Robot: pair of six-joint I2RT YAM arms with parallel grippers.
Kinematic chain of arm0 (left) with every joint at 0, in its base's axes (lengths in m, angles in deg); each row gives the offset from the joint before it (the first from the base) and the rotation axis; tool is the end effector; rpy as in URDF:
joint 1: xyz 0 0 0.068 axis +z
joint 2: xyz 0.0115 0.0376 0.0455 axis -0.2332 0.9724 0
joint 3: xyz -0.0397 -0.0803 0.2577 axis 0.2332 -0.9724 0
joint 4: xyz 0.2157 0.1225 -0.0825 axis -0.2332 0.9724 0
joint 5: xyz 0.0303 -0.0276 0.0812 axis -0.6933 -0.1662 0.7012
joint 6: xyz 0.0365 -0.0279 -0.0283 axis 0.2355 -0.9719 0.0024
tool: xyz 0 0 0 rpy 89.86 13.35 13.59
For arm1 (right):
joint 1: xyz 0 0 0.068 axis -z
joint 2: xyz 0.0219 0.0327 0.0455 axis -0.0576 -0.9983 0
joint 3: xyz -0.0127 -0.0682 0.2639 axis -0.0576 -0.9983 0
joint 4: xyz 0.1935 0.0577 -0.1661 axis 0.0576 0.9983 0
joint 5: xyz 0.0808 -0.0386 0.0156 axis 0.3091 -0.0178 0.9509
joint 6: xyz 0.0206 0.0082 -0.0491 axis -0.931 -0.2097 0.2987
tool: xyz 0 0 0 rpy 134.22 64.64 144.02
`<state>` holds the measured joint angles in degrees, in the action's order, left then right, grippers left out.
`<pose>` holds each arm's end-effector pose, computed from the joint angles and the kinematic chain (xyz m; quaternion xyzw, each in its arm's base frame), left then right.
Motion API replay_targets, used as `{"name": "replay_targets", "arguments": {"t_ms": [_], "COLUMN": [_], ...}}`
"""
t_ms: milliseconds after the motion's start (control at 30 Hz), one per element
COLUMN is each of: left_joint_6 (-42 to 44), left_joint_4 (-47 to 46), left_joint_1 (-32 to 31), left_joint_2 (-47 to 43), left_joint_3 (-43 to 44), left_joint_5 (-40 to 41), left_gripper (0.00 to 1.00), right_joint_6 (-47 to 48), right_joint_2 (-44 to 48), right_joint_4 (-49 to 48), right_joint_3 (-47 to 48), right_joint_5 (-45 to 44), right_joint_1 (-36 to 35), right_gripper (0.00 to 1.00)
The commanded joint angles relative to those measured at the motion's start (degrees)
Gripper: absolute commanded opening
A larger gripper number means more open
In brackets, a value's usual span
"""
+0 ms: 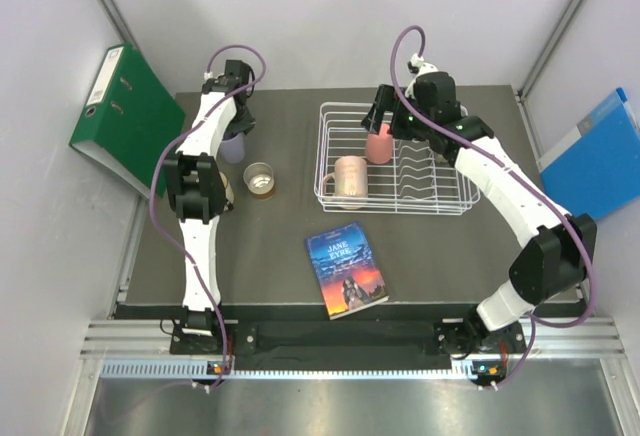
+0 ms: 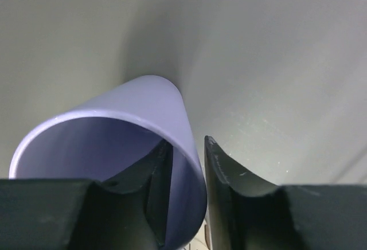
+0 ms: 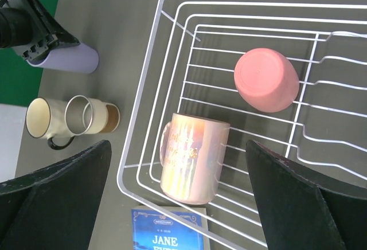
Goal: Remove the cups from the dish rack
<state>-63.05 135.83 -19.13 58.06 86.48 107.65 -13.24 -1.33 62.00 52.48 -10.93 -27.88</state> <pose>0.5066 -0.0391 0.2441 -0.2541 0.9249 0.0654 0.2752 0.3278 0.1528 0.3684 -0.0001 0.8607 0.2506 0.4431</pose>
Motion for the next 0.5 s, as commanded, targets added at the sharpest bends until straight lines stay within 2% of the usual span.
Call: {"name": "replay_targets", "arguments": {"t_ms": [0,267,467], "left_joint_6": [-1.78,-4.77,-5.39], "left_joint_4": [0.07,1.04,-1.33], "left_joint_1": [0.2,-0.06,-2.17], "left_joint_2": [-2.1,-8.6,-18.43], "left_joint_3": [2.51,2.95,1.1], "left_joint_5": [-0.54,0.44,-1.58], "left_gripper": [0.37,0.41,0.47], "right_joint_6": [0.75,0.74,2.77], "right_joint_2": [-0.22,-0.75,-2.07], "right_joint_4": [-1.11,-0.85,1.97], "right_joint_3": [2.86,3.03,3.57], "right_joint_5": [-0.63,-2.02,-16.34], "right_joint_1": [-0.65,-1.52,-4.16], "right_gripper": [1.0,1.0,1.0]}}
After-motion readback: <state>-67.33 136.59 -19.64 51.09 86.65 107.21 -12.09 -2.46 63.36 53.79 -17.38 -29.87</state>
